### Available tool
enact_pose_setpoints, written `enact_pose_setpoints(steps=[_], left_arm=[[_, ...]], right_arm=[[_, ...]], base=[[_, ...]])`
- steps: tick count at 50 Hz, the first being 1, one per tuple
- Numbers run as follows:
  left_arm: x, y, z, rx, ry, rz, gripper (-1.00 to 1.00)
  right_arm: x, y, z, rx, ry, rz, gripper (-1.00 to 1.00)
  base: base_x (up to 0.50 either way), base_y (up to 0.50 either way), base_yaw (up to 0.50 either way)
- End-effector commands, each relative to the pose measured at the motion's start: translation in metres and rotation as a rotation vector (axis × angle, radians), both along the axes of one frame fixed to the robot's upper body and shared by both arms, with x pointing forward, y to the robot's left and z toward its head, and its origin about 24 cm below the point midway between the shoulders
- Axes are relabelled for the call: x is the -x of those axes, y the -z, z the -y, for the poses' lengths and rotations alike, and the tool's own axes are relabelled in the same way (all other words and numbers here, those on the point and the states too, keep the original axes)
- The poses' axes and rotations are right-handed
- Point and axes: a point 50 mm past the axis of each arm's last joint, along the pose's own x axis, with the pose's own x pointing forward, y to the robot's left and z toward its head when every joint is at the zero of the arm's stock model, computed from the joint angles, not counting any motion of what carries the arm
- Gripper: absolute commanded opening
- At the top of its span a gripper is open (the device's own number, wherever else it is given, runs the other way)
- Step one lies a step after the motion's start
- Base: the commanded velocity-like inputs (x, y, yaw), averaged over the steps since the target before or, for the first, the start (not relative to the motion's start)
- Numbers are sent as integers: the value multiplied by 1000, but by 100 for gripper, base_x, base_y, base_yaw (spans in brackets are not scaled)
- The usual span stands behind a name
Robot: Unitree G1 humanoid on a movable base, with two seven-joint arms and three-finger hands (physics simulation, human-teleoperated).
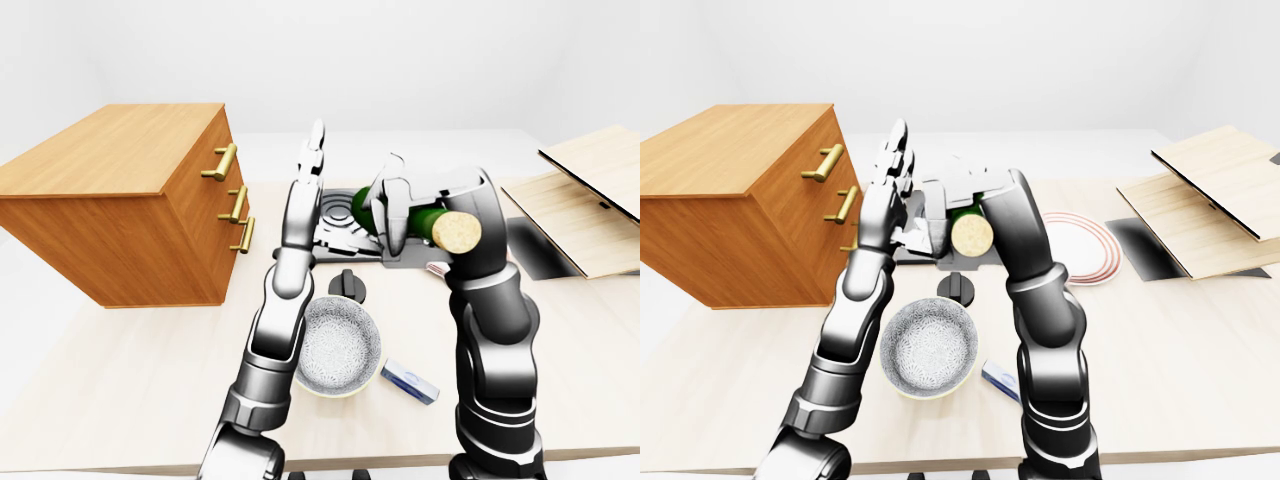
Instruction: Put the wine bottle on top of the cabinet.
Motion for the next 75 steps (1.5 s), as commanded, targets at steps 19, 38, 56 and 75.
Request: enact_pose_setpoints(steps=[19, 38, 56, 75], left_arm=[[9, -27, 25, -2, 44, 101, 100], [18, -11, 39, -14, 149, 44, -100], [4, 7, 32, -27, 130, -42, -100], [-15, 27, 8, -24, 81, -146, -100]], right_arm=[[19, 5, -7, -140, -74, -4, -100], [41, -7, -3, -166, -95, 90, -100], [40, -12, 3, -192, -92, 108, 100], [66, -13, 46, -217, 37, 167, 100]], base=[[0, 0, 0], [0, 0, 0], [0, 0, 0], [0, 0, 0]])
